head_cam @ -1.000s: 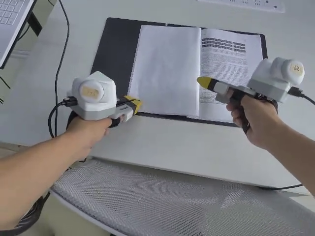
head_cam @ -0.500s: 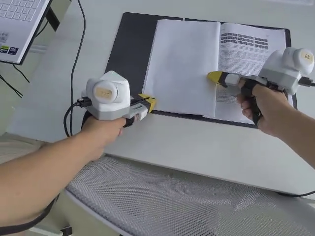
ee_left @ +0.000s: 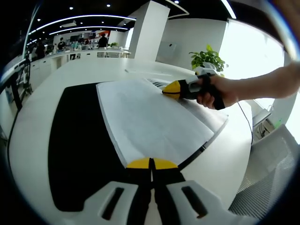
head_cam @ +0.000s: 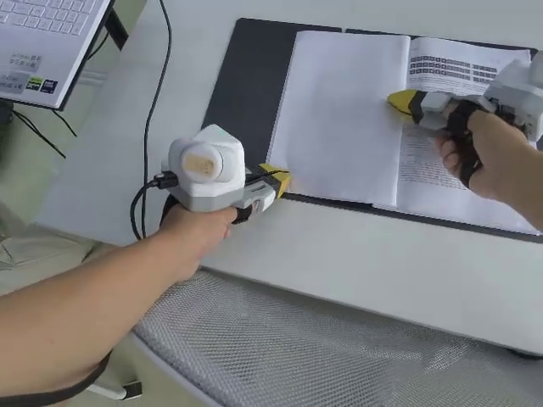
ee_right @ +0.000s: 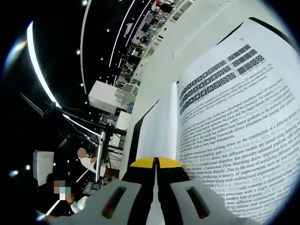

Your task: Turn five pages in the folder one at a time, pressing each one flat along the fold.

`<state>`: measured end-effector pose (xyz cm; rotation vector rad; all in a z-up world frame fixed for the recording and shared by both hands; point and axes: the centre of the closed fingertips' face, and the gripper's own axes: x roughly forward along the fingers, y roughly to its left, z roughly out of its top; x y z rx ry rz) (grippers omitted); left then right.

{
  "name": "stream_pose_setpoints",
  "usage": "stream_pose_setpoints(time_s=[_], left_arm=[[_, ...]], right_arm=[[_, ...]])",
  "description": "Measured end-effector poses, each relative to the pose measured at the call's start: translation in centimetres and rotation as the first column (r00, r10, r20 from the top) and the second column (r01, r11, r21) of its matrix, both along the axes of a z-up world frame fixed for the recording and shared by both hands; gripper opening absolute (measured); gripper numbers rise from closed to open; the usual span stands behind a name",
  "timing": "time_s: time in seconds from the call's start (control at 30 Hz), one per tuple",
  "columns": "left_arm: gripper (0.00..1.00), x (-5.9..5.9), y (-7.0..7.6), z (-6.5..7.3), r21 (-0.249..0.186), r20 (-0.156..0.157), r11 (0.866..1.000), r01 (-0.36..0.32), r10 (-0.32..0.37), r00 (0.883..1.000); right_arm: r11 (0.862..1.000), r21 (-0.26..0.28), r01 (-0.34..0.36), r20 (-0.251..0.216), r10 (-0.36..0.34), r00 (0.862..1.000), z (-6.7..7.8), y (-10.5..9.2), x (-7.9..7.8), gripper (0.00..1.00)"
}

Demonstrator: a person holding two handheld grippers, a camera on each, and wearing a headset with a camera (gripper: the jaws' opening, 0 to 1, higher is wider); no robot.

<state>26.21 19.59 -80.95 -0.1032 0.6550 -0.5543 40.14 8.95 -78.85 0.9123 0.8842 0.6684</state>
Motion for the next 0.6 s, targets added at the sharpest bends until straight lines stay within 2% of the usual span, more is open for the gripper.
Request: stream_pose_setpoints(time_s=[0.07, 0.13, 0.4, 0.6], left_arm=[[0.0, 0.0, 0.0, 0.0, -0.003, 0.0, 1.0, -0.002, 0.002, 1.0], [0.0, 0.0, 0.0, 0.0, -0.004, -0.001, 1.0, -0.005, 0.005, 1.0], [0.0, 0.0, 0.1, 0.0, -0.012, -0.002, 1.0, -0.016, 0.016, 1.0], [0.0, 0.0, 0.1, -0.1, -0.017, -0.003, 1.0, -0.016, 0.016, 1.0]], right_arm=[[1.0, 0.004, 0.017, -0.002, -0.017, 1.0, -0.1, -0.2, 0.8, 0.0], [0.999, 0.032, 0.036, -0.025, -0.035, 0.999, -0.2, -0.2, 1.3, 0.0], [0.996, 0.049, 0.071, -0.024, -0.07, 0.997, -0.1, 0.2, 3.2, 0.0], [0.996, 0.04, 0.081, -0.019, -0.08, 0.997, -0.8, 0.2, 6.4, 0.0]])
